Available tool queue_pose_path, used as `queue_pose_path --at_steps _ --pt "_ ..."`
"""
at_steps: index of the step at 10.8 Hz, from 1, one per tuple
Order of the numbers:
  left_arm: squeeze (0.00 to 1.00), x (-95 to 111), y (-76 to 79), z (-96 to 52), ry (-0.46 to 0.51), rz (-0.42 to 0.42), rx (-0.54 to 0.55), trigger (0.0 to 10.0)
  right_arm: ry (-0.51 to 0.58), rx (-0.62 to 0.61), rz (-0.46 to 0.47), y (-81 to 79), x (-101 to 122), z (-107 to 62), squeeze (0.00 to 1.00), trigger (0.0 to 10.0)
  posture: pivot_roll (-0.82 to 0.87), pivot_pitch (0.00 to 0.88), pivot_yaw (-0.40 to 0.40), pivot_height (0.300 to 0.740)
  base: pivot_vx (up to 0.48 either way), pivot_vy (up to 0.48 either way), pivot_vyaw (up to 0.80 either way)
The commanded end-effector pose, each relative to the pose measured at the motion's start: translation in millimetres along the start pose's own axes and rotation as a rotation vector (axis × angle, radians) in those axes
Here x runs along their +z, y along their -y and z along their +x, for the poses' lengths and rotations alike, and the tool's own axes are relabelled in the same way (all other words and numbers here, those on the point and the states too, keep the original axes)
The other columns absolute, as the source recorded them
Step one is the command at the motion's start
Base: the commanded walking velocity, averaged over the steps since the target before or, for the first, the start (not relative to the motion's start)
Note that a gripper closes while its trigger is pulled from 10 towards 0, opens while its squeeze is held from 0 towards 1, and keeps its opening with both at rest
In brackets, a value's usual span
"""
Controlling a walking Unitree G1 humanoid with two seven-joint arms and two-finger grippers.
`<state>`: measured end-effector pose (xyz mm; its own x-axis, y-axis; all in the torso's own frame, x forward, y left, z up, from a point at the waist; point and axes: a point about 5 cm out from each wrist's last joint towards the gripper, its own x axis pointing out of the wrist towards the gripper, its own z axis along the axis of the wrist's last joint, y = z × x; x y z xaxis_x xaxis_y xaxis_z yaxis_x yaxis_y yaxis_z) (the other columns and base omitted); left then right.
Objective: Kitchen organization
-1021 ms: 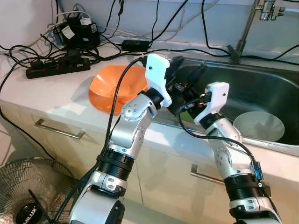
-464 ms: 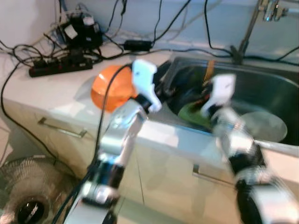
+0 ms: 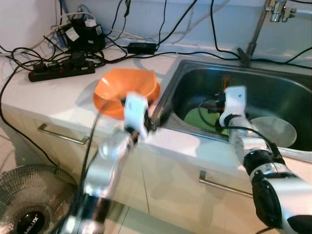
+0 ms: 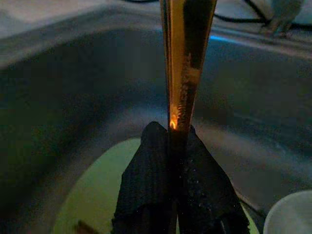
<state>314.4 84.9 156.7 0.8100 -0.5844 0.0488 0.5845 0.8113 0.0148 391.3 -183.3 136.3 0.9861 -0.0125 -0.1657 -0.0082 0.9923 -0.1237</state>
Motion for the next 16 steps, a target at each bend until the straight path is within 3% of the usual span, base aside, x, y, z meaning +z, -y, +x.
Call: queue_pose_path --at_steps 1,3,7,9,10,11,12,14,15,16 --pt "0.0 5.0 2.7 -0.8 -0.004 0.032 -0.007 10.0 -0.043 0.017 -0.018 -8.4 -5.7 0.4 0.0 10.0 0.22 0.0 0.027 0.74 0.0 0.0 0.0" --pt "0.0 1.6 10.0 -3.0 -0.04 0.035 -0.012 10.0 -0.099 0.046 -0.019 -17.7 -16.4 -1.0 0.0 10.0 0.23 0.0 0.023 0.74 0.0 0.0 0.0" --pt "0.0 -7.4 20.4 -6.0 -0.116 0.041 -0.078 10.0 -0.151 0.049 -0.017 -21.2 -20.3 -1.0 0.0 10.0 0.24 0.01 0.021 0.74 0.0 0.0 0.0" --pt "0.0 -11.1 27.2 -8.7 -0.158 0.046 -0.136 10.0 -0.15 0.062 -0.021 -24.1 -17.4 0.0 0.76 10.0 0.24 0.021 0.017 0.74 0.0 0.0 0.0" --pt "0.0 -10.8 27.4 -8.6 -0.158 0.044 -0.138 10.0 -0.15 0.063 -0.019 -24.2 -17.0 0.2 1.0 10.0 0.24 0.024 0.017 0.74 0.0 0.0 0.0" --pt "0.0 -9.9 27.0 -8.6 -0.157 0.045 -0.138 10.0 -0.148 0.061 -0.025 -24.4 -16.5 0.3 1.0 10.0 0.24 0.025 0.018 0.74 0.0 0.0 0.0" --pt "0.0 -8.6 26.6 -8.3 -0.152 0.045 -0.136 10.0 -0.143 0.061 -0.03 -24.5 -15.4 0.6 0.0 10.0 0.24 0.025 0.017 0.74 0.0 0.0 0.0" --pt "0.0 -7.7 26.4 -7.9 -0.15 0.049 -0.133 10.0 -0.14 0.062 -0.029 -24.9 -14.3 0.9 0.0 10.0 0.24 0.026 0.016 0.74 0.0 0.0 0.0" --pt "0.0 -7.7 26.7 -7.9 -0.149 0.048 -0.133 10.0 -0.139 0.062 -0.027 -25.0 -14.1 0.9 0.73 10.0 0.24 0.025 0.016 0.74 0.0 0.0 0.0" --pt "0.0 -6.9 26.6 -7.8 -0.147 0.049 -0.131 10.0 -0.132 0.058 -0.047 -24.7 -13.0 1.2 0.9 10.0 0.24 0.025 0.016 0.74 0.0 0.0 0.0"
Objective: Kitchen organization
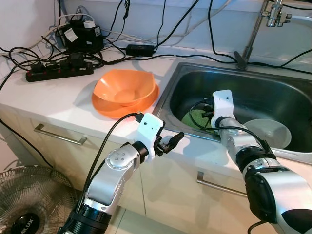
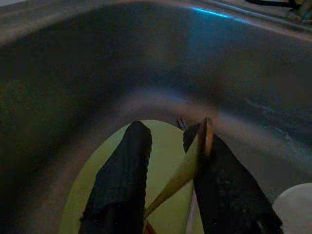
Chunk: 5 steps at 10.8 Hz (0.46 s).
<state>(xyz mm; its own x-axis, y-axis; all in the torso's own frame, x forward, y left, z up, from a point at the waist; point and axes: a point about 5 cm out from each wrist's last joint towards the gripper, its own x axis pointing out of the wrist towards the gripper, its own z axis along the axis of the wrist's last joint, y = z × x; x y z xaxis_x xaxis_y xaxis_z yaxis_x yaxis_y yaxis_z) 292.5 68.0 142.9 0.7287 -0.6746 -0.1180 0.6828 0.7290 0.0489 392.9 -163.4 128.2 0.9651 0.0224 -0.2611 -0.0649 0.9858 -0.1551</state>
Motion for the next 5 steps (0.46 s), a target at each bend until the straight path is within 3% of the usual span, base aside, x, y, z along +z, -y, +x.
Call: queue_pose_path --at_steps 1,5 --pt "0.0 8.4 -3.7 -0.2 0.03 0.015 0.025 10.0 -0.007 0.004 -0.012 -3.7 -2.0 0.1 0.0 10.0 0.24 0.025 0.016 0.74 0.0 0.0 0.0" --pt "0.0 15.4 -11.7 4.4 0.07 0.063 0.099 10.0 0.303 -0.08 -0.04 16.2 62.1 -0.6 0.0 10.0 0.22 0.024 0.022 0.74 0.0 0.0 0.0"
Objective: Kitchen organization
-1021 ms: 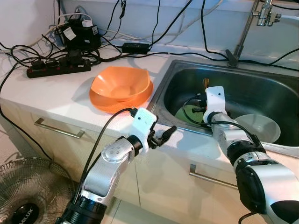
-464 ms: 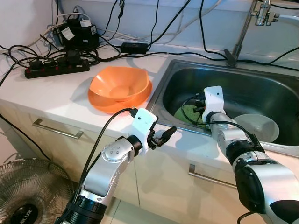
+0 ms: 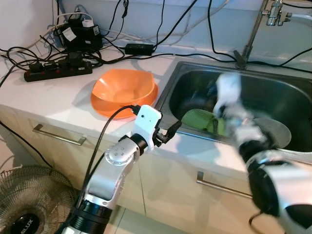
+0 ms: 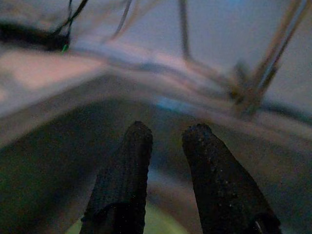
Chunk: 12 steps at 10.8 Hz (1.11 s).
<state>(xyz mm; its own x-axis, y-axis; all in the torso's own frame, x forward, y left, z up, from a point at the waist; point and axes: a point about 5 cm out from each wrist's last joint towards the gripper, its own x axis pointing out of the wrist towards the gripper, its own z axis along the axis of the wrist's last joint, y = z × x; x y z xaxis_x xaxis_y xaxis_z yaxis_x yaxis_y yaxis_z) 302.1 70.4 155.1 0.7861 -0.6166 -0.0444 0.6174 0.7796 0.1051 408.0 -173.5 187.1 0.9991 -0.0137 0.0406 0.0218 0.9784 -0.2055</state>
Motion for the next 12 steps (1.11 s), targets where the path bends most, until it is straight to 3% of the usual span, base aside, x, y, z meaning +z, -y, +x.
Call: queue_pose_path --at_steps 1,3,6,8,9,10,11,12 --pt "0.0 2.9 -2.9 2.4 0.007 0.018 0.016 10.0 0.078 -0.025 -0.013 4.1 18.8 4.1 0.0 10.0 0.21 0.022 0.021 0.74 0.0 0.0 0.0" --pt "0.0 3.3 -4.6 3.9 0.016 0.034 0.032 10.0 0.162 -0.034 -0.036 4.0 34.1 5.6 0.0 10.0 0.21 0.018 0.021 0.74 0.0 0.0 0.0" --pt "0.0 11.1 -14.6 4.4 0.04 0.163 0.114 10.0 0.214 0.115 0.066 -28.0 30.0 -2.0 0.0 10.0 0.21 0.014 0.018 0.74 0.0 0.0 0.0" --pt "0.0 30.1 -37.2 1.7 0.059 0.37 0.24 10.0 0.17 0.176 0.158 -48.8 3.5 -16.8 0.0 10.0 0.2 0.005 0.017 0.74 0.0 0.0 0.0" --pt "0.0 42.4 -50.1 -2.5 0.047 0.53 0.238 10.0 0.094 0.162 0.211 -55.6 -21.8 -27.9 0.0 10.0 0.2 0.0 0.018 0.74 0.0 0.0 0.0" --pt "0.1 47.6 -55.2 -6.7 0.035 0.596 0.215 10.0 0.073 0.156 0.226 -57.8 -28.6 -31.7 0.0 10.0 0.2 0.0 0.022 0.74 0.0 0.0 0.0" --pt "1.0 48.5 -63.8 -14.7 -0.006 0.668 0.179 10.0 0.043 0.156 0.232 -60.7 -33.3 -33.8 0.0 10.0 0.21 0.0 0.025 0.74 0.0 0.0 0.0" --pt "1.0 45.4 -72.4 -19.6 -0.058 0.731 0.173 10.0 0.042 0.161 0.242 -62.1 -32.1 -34.0 0.0 10.0 0.21 0.0 0.024 0.74 0.0 0.0 0.0"
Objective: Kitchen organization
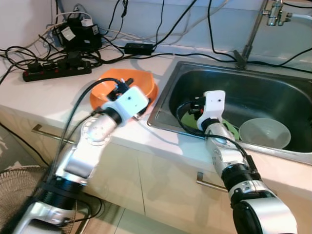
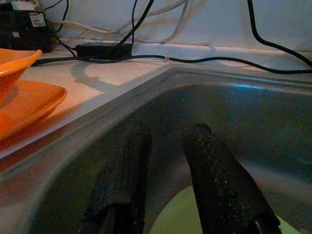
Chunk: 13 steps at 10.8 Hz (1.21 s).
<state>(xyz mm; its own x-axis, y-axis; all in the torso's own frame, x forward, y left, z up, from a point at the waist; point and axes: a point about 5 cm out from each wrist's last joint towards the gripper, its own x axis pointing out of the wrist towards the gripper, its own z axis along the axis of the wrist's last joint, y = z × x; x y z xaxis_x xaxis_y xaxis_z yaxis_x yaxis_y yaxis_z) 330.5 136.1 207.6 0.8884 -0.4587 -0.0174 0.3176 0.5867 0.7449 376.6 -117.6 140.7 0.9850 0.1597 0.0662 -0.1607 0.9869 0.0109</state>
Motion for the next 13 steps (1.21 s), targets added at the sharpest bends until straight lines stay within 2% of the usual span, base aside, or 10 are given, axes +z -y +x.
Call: queue_pose_path --at_steps 1,3,5,7,9,11,13 --pt "0.0 -4.4 -5.4 -2.5 -0.024 0.062 -0.034 10.0 0.017 0.001 0.024 -0.9 6.6 1.1 0.0 10.0 0.21 0.0 0.025 0.74 0.0 0.0 0.0" --pt "0.0 -9.5 -8.7 -10.2 -0.047 0.103 -0.139 10.0 0.019 -0.001 0.026 -1.0 9.4 1.2 0.0 10.0 0.21 0.0 0.026 0.74 0.0 0.0 0.0" --pt "0.0 -23.3 -21.3 -16.7 -0.122 0.18 -0.165 10.0 0.009 -0.005 0.031 -2.0 7.5 -0.6 0.0 10.0 0.22 0.0 0.03 0.74 0.0 0.0 0.0" --pt "0.0 -31.8 -28.1 -20.6 -0.176 0.229 -0.198 10.0 0.011 -0.006 0.016 1.3 12.9 0.5 0.0 10.0 0.21 0.0 0.029 0.74 0.0 0.0 0.0" --pt "0.0 -44.8 -33.9 -27.4 -0.264 0.319 -0.244 10.0 0.007 -0.002 0.002 1.7 14.9 0.9 0.0 10.0 0.22 0.0 0.026 0.74 0.0 0.0 0.0" --pt "0.0 -51.5 -39.0 -27.3 -0.308 0.371 -0.243 10.0 0.002 0.008 0.009 -2.1 14.2 0.1 0.0 10.0 0.22 0.0 0.027 0.74 0.0 0.0 0.0" --pt "0.0 -56.6 -41.6 -18.9 -0.341 0.416 -0.223 10.0 0.0 0.005 0.013 -1.5 14.7 -0.3 0.0 10.0 0.21 0.002 0.031 0.74 0.0 0.0 0.0"
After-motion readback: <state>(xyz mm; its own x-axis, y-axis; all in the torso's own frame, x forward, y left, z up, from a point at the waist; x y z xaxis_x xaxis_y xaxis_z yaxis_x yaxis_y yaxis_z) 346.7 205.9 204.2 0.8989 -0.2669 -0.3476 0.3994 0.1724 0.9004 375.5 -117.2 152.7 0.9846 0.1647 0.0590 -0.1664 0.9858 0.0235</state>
